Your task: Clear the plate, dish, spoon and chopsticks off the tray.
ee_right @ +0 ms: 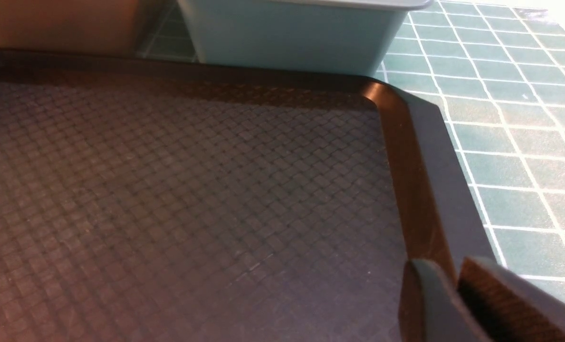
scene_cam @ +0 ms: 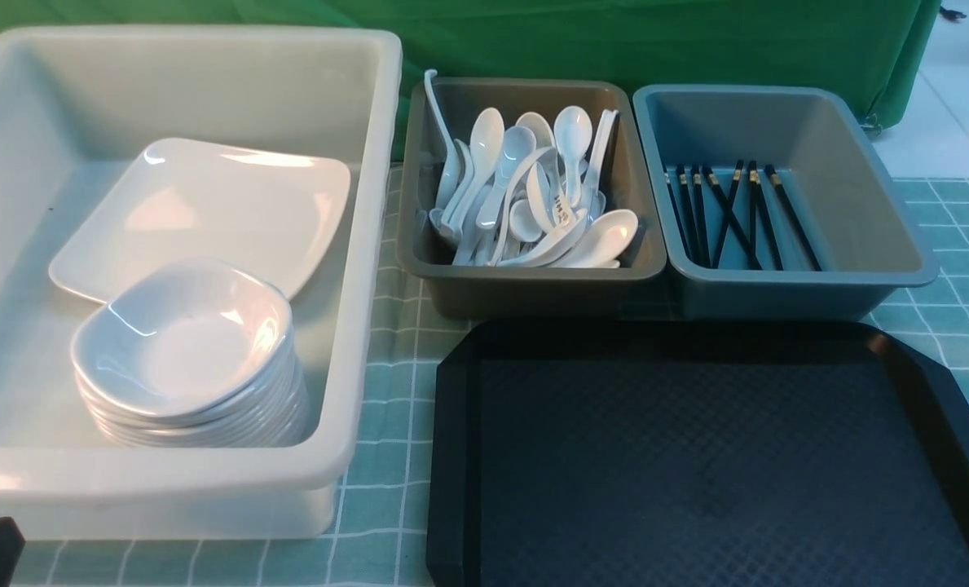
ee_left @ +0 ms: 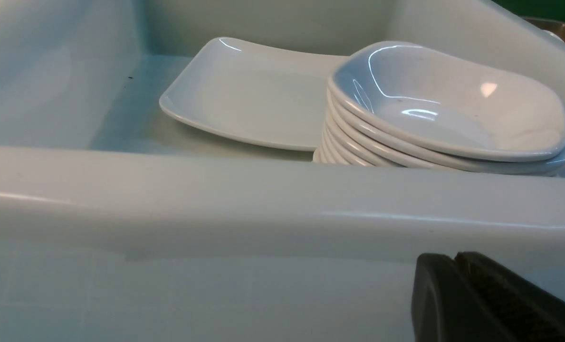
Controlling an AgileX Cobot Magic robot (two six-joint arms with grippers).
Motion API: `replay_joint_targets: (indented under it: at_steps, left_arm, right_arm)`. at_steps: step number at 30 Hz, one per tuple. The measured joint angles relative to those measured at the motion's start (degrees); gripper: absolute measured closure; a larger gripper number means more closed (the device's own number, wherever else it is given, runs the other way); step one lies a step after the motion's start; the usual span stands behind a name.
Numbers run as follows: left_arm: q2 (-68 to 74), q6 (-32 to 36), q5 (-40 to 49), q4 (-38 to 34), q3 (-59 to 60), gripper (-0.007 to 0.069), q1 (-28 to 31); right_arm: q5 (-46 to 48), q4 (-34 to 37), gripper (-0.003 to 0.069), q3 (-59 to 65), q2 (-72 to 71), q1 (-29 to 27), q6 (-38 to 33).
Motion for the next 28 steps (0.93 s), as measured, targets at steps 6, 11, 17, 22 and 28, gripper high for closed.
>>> replay_joint_targets:
  at_steps: [6,11,17,22,28]
  left_arm:
    - [0.0,0.0,0.0,0.0,0.0,0.0613,0.0]
    - [0.0,0.0,0.0,0.0,0.0,0.0613,0.0]
    - [0.0,0.0,0.0,0.0,0.0,0.0613,0.0]
    - [0.0,0.0,0.0,0.0,0.0,0.0613,0.0]
    - [0.0,0.0,0.0,0.0,0.0,0.0613,0.0]
  right_arm:
    - [0.0,0.0,0.0501,0.0,0.0,0.0,0.0]
    - [0.0,0.0,0.0482,0.0,0.0,0.0,0.0]
    - [0.0,0.0,0.0464,0.0,0.0,0.0,0.0]
    - [0.0,0.0,0.0452,0.0,0.0,0.0,0.0]
    - [0.0,0.0,0.0446,0.0,0.0,0.0,0.0]
